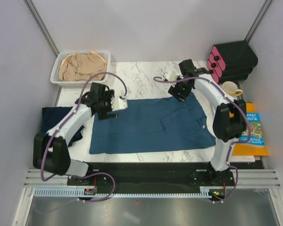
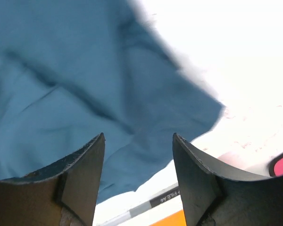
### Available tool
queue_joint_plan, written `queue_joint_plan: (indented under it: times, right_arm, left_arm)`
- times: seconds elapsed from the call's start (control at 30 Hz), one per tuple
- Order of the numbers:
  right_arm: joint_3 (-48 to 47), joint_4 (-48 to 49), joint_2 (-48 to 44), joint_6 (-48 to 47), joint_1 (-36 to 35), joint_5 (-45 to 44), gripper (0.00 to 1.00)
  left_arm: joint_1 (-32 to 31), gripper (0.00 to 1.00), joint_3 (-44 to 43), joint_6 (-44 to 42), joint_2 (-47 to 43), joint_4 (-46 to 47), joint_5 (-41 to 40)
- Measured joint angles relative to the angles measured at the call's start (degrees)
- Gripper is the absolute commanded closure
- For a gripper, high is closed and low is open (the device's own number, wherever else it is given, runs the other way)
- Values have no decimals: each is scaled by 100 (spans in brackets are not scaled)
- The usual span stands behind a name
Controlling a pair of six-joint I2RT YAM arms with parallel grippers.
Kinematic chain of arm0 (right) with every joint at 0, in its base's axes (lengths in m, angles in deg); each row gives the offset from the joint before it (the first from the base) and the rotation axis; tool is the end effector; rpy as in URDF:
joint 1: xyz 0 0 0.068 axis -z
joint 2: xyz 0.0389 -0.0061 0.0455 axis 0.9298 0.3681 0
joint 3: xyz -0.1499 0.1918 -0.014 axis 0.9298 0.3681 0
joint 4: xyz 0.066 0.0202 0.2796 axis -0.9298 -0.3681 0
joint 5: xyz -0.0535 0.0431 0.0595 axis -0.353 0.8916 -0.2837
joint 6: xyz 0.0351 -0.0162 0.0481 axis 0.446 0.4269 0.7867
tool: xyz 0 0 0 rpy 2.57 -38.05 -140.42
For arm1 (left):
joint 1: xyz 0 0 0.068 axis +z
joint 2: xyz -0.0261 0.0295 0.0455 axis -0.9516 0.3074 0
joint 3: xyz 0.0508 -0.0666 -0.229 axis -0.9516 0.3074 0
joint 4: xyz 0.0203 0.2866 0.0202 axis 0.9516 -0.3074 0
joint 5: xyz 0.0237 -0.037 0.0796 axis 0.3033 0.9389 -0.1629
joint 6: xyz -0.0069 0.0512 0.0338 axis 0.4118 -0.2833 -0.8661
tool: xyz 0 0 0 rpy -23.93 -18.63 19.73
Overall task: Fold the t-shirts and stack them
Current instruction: Grap the side of the flattened tshirt furthest away from the robot with both arms
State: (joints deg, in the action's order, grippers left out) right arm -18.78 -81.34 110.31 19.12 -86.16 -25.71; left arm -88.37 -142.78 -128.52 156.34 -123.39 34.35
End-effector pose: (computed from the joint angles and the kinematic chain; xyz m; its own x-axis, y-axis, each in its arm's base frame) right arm 0.3932 0.1338 0.2144 -0.3335 -0.8625 -0.3806 -0.8839 0.4265 -0.1920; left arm 0.3007 -0.0927 0.1965 0.0353 0.9623 -0.2697 0.8644 0.1060 0.4915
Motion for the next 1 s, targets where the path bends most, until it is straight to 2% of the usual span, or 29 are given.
queue_joint_plan:
  times: [0.17,0.33,0.53,0.73,0.83,1.0]
  right_arm:
    - [-1812,105,1390,938,643,243,34]
    - [-2734,103,2249,1543,1167,363,36]
    - [-2841,17,2708,1919,1556,614,37]
    - [-2739,-22,2767,1996,1530,918,39]
    - [-2739,-9,2826,2009,1508,1058,41]
    - [-2747,-9,3060,2068,1510,1200,51]
  left_arm:
    - [494,0,-1226,605,1279,660,-450]
    - [732,0,-1631,669,1937,942,-866]
    - [769,0,-1694,638,2450,988,-1021]
    - [754,0,-1845,632,2704,1001,-1032]
    - [734,1,-1873,632,2736,1032,-1043]
    - [614,0,-1873,627,2745,1069,-1088]
